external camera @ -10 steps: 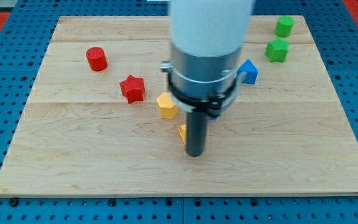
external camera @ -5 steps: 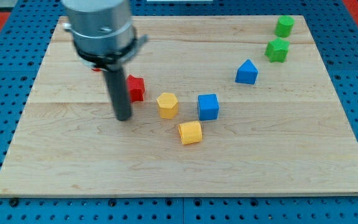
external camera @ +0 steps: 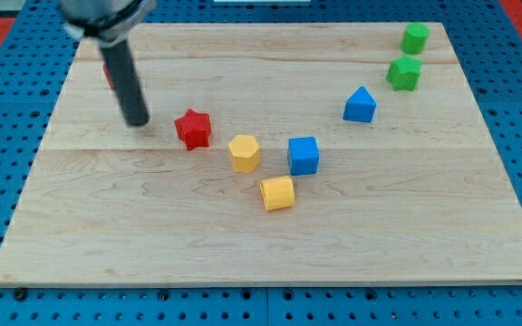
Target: Place the red blocks and yellow hexagon in a diagonal line
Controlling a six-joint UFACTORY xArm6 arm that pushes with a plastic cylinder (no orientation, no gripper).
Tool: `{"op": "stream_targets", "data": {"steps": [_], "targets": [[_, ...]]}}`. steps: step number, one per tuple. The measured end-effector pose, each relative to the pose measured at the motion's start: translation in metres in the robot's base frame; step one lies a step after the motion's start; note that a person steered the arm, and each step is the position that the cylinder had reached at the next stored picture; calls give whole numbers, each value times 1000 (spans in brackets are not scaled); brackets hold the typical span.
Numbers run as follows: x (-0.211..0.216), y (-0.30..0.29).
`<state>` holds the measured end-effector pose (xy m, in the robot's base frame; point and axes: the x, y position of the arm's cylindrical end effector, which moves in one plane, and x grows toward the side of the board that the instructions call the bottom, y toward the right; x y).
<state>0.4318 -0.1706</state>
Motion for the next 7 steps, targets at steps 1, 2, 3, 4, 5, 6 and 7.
{"op": "stream_targets", "data": {"steps": [1, 2, 3, 4, 5, 6, 7], "targets": [[59, 41], [39, 123], [-2, 102], [-11, 62], [-36, 87], [-54, 160], [4, 209]]}}
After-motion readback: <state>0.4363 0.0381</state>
